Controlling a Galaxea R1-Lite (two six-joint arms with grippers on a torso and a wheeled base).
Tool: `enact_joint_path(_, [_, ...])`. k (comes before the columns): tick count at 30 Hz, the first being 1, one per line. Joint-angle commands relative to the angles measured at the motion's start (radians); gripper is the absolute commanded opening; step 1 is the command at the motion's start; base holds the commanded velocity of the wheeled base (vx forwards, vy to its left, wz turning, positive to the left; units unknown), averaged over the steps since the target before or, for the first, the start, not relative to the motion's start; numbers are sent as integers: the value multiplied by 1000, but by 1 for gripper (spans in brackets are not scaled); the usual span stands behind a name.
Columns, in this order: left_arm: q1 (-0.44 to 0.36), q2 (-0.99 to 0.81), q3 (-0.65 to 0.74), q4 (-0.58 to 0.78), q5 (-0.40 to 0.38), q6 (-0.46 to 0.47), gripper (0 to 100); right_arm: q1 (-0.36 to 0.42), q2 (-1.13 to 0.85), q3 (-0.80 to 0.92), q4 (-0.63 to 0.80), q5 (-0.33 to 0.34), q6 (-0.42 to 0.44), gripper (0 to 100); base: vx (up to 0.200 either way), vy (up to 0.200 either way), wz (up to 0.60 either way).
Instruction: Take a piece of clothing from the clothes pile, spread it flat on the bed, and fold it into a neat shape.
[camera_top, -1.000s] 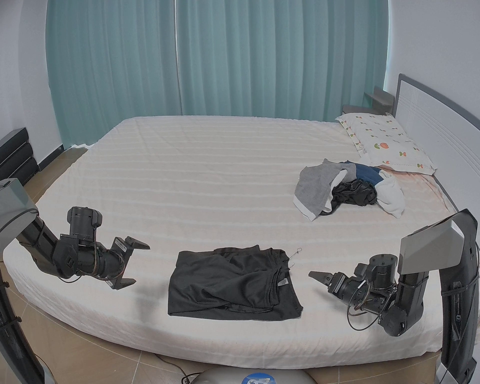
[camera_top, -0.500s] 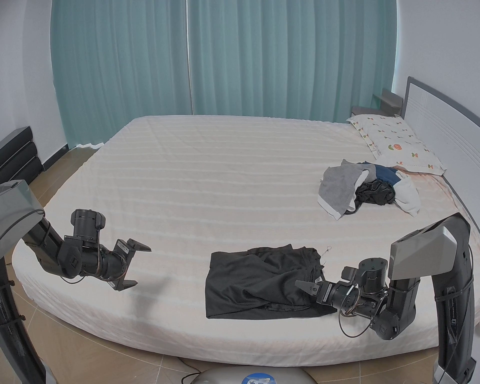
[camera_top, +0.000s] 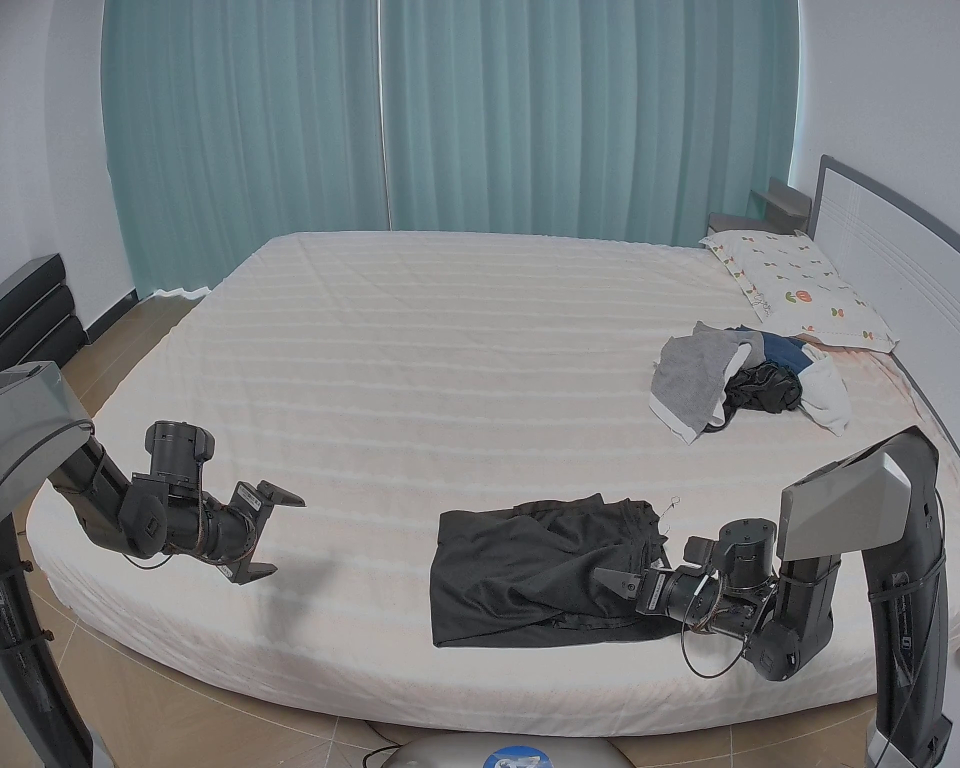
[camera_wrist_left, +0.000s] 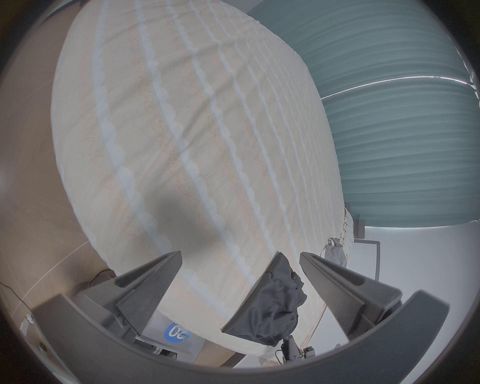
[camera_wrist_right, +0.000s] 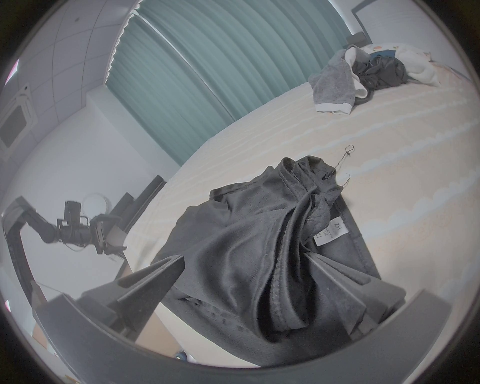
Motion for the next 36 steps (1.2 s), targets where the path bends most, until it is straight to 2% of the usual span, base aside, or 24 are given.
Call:
enact_joint_path(1, [-1,4,3,0,1,4,100,-7,20,17,-7,-5,-40,100,0,0,0])
enact_joint_path(2, [-1,4,3,0,1,4,100,-7,23,20,-7,-14,-49,100,0,0,0])
enact_joint_path(3, [-1,4,3,0,1,4,100,-7,24,26,-7,-23,-52,0,0,0,0])
enact_joint_path(9, [-2,5,11,0,4,5,100,-35,0,69,-7,-29,-80,0,0,0,0])
enact_joint_path(17, [-2,4,11,0,4,5,100,-84,-46,134,-7,-5,-92,0,0,0,0])
enact_joint_path(21, [-2,5,11,-2,7,5,100,-107,-54,186,-7,52,-132,0,0,0,0])
enact_joint_path(35, [-2,7,11,-2,15,5,100,-141,-43,206,-7,58,-158,0,0,0,0])
enact_joint_path(36, [-2,7,9,-3,16,2,100,-152,-38,209,-7,58,-172,100,0,0,0])
